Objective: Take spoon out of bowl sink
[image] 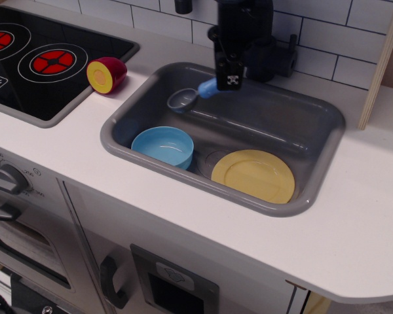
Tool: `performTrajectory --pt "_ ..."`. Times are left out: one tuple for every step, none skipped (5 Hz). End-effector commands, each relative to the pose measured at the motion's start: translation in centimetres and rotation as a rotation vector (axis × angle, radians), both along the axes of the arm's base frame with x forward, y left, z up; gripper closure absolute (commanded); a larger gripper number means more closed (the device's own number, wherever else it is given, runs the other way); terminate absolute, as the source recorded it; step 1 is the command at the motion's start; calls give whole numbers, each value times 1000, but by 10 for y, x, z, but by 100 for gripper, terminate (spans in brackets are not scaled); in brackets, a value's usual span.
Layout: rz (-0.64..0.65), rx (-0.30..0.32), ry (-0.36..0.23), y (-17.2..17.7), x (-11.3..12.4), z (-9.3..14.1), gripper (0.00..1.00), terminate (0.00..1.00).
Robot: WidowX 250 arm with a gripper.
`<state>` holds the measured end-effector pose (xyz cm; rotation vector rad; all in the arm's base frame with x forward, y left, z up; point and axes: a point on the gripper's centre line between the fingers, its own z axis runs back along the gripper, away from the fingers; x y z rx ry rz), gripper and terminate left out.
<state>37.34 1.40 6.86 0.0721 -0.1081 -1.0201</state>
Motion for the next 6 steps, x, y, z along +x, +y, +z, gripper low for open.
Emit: performTrajectory --pt "-219 -104 -77 -8 9 14 100 0" --pt "-296 -108 -37 -11 11 8 100 0" --pt "-364 -91 -60 -14 9 -3 100 0" --pt "-371 -51 -84 -19 11 -17 100 0" --pt "-387 -45 -83 -23 12 -20 100 0" --pt "-399 -27 -82 -27 12 -30 100 0"
